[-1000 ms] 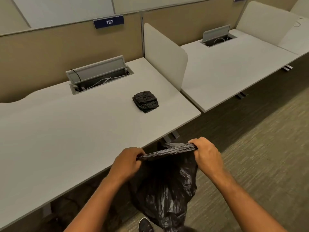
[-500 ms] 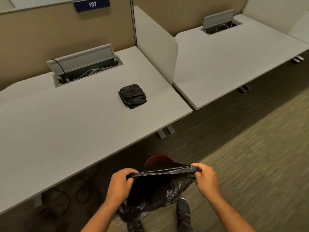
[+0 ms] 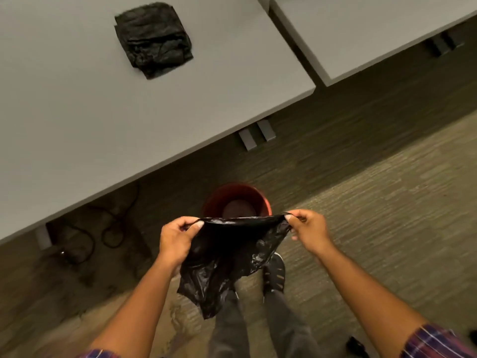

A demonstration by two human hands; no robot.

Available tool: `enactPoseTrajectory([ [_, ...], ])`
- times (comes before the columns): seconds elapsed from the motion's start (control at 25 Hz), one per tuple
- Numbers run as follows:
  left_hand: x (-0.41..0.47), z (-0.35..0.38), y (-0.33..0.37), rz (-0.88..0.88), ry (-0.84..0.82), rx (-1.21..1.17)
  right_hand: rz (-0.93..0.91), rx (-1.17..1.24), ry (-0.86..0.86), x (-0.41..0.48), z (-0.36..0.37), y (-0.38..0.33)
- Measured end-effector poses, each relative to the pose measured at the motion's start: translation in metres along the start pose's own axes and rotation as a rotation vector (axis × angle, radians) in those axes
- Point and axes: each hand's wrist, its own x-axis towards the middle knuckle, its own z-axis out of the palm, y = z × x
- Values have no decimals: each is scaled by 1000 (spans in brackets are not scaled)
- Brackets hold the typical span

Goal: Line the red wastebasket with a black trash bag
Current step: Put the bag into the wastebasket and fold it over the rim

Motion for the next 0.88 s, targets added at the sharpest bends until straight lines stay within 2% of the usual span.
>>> enactPoseTrajectory([
  [0.16, 47, 30, -48, -102, 22, -151, 146, 165, 30, 63, 32, 26],
  [0.24, 65, 38, -65, -189, -34, -197, 222, 207, -29, 87, 45, 37],
  [0.36, 102, 46, -91, -258, -120, -170, 339, 245, -139, 131, 59, 57],
  [0.48, 153, 49, -116, -331, -153, -157, 419, 246, -147, 179, 68, 79],
  [0.56, 183, 59, -124, -303, -173, -168, 378, 142, -127, 208, 81, 89],
  [0.68, 226, 79, -129, -136, -109, -156, 193, -11, -83, 248, 101, 92],
  [0.8, 271, 94, -135, 29, -68, -166, 82, -17, -16, 285, 118, 90],
  [0.88, 300, 102, -134, 64, 14, -140, 7, -76, -8, 309, 127, 89],
])
